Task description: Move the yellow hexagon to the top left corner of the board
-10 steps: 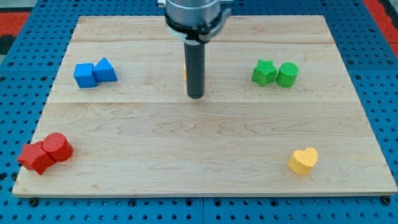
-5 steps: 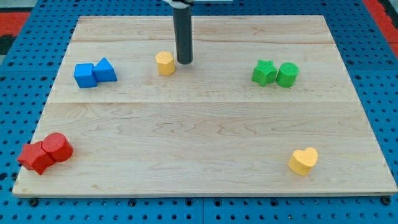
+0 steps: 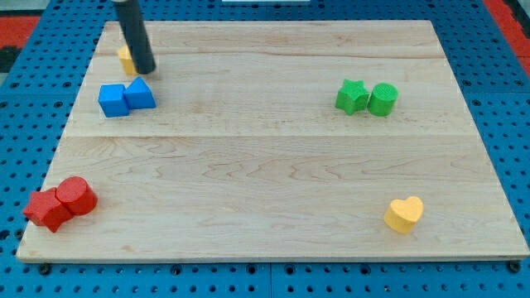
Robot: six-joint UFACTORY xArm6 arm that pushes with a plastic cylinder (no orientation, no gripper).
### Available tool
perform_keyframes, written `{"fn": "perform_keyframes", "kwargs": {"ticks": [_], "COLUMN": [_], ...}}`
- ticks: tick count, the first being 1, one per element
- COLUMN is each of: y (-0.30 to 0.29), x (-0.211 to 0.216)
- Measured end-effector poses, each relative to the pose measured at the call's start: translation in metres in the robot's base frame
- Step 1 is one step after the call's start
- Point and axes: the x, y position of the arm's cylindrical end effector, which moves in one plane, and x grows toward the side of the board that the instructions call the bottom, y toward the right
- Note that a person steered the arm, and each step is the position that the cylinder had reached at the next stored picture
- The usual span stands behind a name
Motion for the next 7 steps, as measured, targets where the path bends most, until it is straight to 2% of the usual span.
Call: {"fn": "perform_keyframes", "kwargs": {"ticks": [1, 2, 4, 5, 6, 7], "y": [-0.017, -0.048, -0.034, -0.016, 0.061, 0.134], "x": [-0.005, 0.023, -0.033, -0.032, 0.008, 0.088]}}
